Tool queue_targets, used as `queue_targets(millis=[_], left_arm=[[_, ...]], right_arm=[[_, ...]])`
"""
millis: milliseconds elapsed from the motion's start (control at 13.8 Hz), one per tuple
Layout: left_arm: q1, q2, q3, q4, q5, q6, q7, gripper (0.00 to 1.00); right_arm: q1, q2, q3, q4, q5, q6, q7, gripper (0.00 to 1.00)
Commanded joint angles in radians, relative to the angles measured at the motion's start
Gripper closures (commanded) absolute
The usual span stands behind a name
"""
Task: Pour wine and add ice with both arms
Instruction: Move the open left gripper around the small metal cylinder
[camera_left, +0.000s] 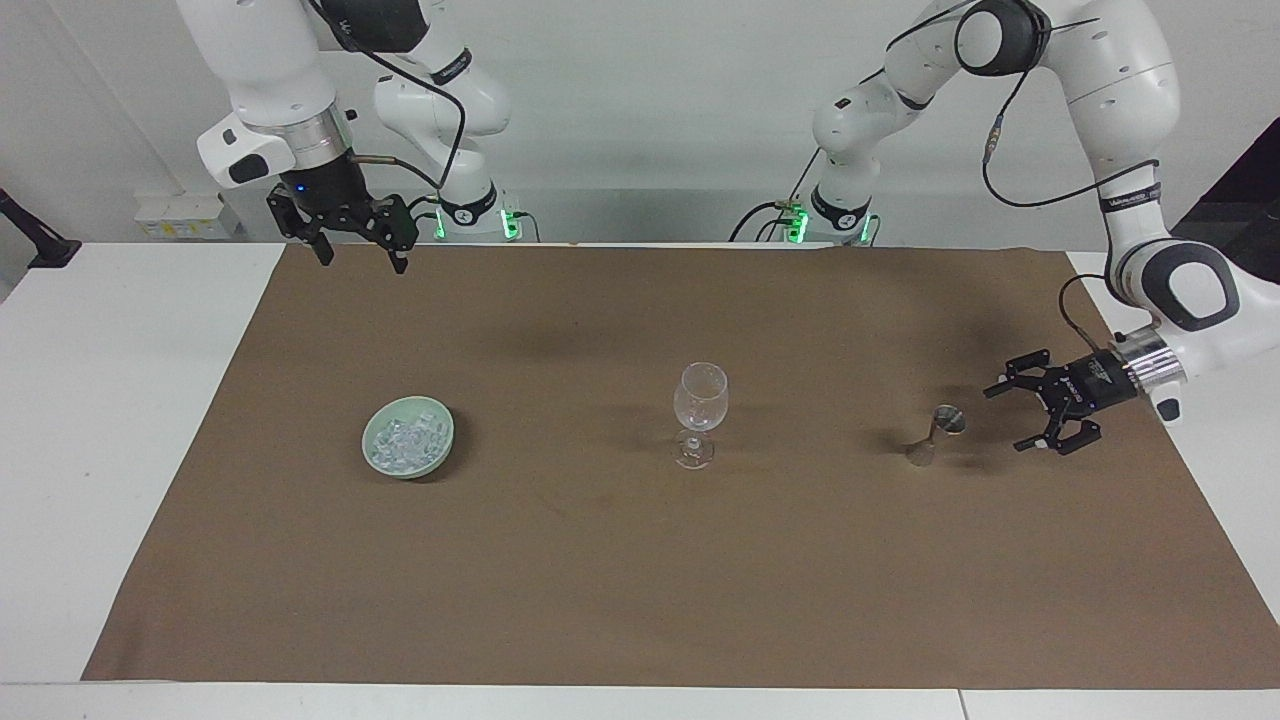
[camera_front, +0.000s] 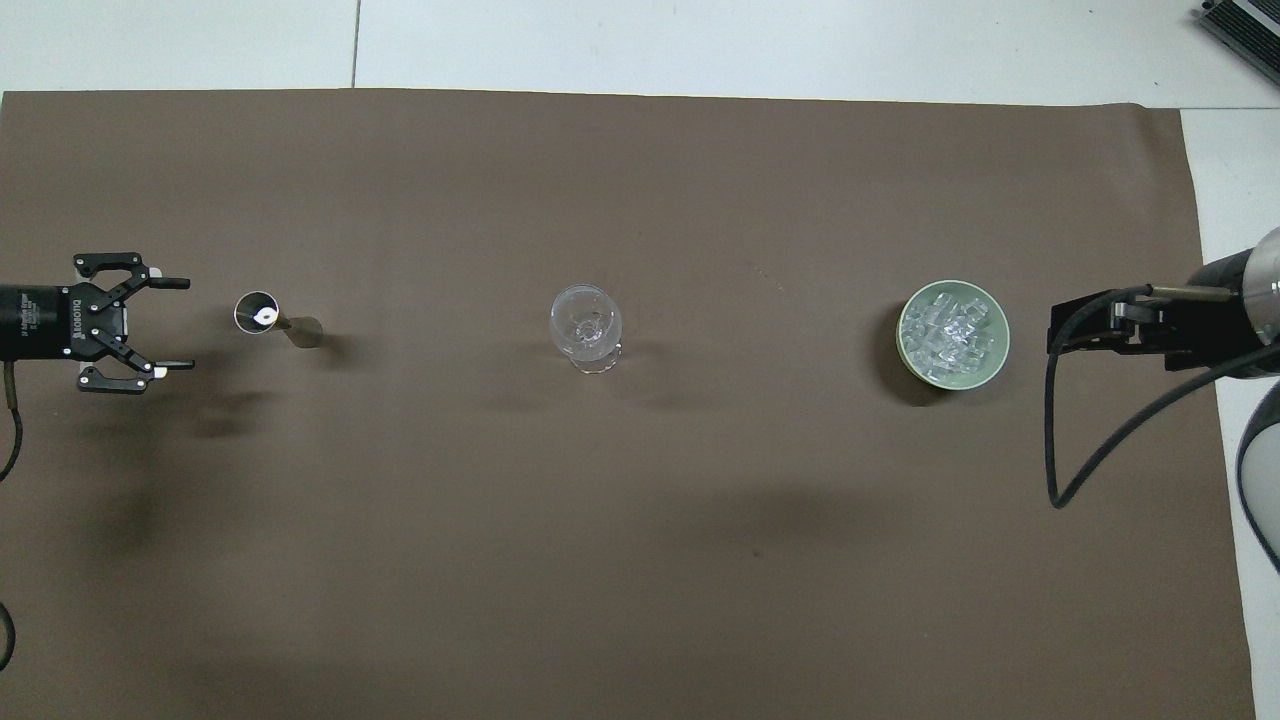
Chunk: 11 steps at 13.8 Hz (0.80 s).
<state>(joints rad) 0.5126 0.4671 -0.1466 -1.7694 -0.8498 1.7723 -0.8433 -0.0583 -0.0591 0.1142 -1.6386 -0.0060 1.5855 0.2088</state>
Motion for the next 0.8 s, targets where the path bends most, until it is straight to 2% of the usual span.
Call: queue_targets(millis=[0,723], left_arm=[[-0.009,0.007,-0.007,-0.059,-0.066,0.021,0.064,0.00],[-0.074,0.002,-0.011,-0.128,-0.190,0.061,0.125,0.00]], right_arm=[[-0.015,-0.004,0.005,-0.006,0.011,0.004,-0.022,0.00],[-0.014,-0.004,0.005,-0.006,0.011,0.002,-0.022,0.00]])
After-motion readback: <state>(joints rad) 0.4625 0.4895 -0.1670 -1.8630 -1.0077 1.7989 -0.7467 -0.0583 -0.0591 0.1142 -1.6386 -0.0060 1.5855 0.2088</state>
